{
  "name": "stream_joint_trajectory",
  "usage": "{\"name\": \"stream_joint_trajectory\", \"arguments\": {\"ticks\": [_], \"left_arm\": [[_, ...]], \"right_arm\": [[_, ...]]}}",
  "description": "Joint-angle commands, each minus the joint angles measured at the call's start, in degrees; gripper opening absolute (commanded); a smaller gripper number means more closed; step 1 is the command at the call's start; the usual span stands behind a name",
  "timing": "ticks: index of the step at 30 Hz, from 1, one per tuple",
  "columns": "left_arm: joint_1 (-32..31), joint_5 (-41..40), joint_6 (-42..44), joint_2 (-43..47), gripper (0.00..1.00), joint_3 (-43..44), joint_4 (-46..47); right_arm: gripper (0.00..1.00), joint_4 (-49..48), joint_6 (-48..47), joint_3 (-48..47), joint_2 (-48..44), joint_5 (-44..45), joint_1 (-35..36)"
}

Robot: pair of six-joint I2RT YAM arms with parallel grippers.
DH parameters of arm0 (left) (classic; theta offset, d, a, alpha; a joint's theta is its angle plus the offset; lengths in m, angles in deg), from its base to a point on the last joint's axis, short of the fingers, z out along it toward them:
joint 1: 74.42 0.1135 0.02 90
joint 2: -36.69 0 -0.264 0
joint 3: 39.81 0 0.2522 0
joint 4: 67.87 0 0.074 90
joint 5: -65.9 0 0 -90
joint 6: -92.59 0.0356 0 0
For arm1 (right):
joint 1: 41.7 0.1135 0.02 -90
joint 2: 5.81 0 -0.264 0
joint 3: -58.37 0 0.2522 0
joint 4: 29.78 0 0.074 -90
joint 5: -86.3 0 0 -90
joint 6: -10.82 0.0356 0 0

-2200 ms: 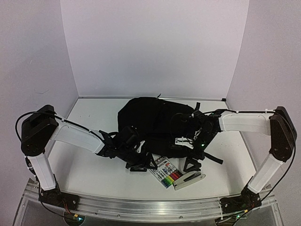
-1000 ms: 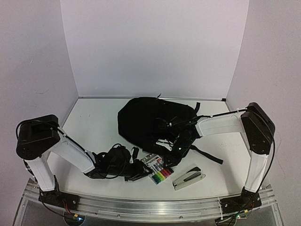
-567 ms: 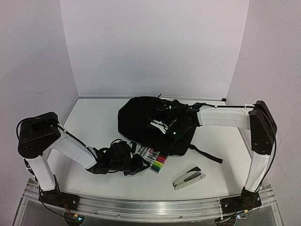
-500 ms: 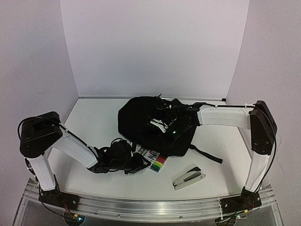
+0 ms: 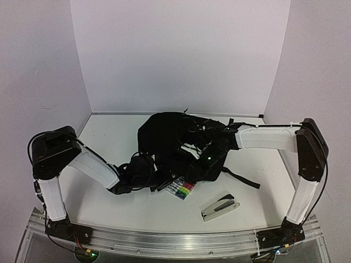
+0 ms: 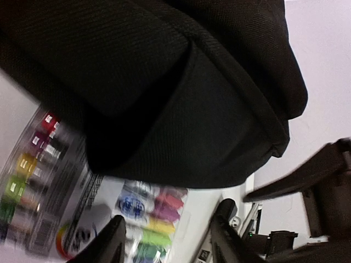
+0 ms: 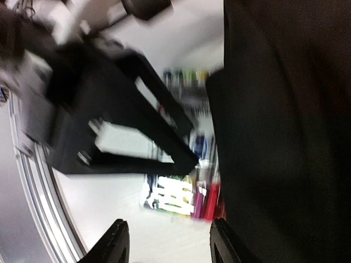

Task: Pack the student bag
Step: Move the stationery to the center of the board.

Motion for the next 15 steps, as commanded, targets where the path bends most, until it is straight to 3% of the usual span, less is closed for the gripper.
{"name": "stream_joint_trajectory", "arguments": {"ticks": [1,5,9,15], "left_arm": [[-0.62,-4.24,0.0,11.5,0.56,-2.14,-8.08],[-1.5,-9.56,-2.24,19.88,0.61,-4.5,-18.19],[-1.91,-10.97,-6.7,22.32,0.62,-5.28,-27.11],[-1.95,-10.64,-15.78,20.04,0.64,-10.13,-22.55]], "right_arm": [[0.55,1.04,-1.49,5.2,-4.35,3.5,-0.19],[0.64,-1.35,-0.42,8.34,-3.98,4.34,-0.02],[0.75,-2.85,0.47,9.32,-0.94,6.08,-0.06],[0.93,-5.82,-0.34,9.31,1.9,10.62,-0.04]]}}
